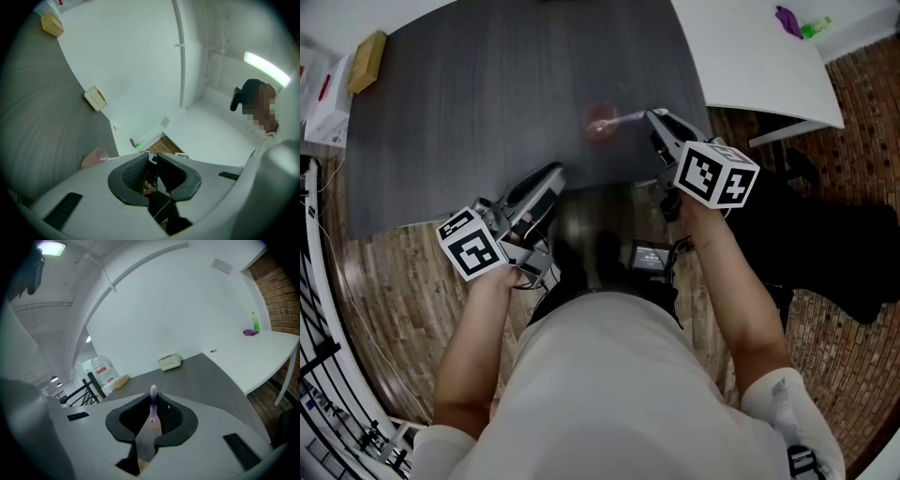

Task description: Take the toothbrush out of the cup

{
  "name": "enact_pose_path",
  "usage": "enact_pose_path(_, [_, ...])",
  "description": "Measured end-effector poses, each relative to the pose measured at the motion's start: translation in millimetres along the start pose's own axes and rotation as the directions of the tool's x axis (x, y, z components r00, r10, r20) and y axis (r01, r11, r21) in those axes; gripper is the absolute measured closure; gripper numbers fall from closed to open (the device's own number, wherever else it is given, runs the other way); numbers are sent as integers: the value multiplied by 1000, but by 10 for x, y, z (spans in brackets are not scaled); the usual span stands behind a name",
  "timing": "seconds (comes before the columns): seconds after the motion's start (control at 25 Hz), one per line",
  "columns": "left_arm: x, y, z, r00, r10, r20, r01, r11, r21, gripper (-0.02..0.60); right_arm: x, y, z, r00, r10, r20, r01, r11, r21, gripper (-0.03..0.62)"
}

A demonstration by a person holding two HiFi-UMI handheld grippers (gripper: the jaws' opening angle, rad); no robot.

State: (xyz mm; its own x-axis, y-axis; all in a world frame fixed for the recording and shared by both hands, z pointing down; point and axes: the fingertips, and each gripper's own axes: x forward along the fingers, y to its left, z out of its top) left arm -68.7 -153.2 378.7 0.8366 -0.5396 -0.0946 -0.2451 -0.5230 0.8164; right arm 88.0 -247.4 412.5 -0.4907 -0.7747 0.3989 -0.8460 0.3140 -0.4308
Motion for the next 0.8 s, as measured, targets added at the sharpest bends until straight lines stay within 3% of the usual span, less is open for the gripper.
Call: enact_pose_path(0.8, [-38,-132,87,999,-28,19,27,999,18,531,-168,92,196,998,-10,55,11,1000,-15,543])
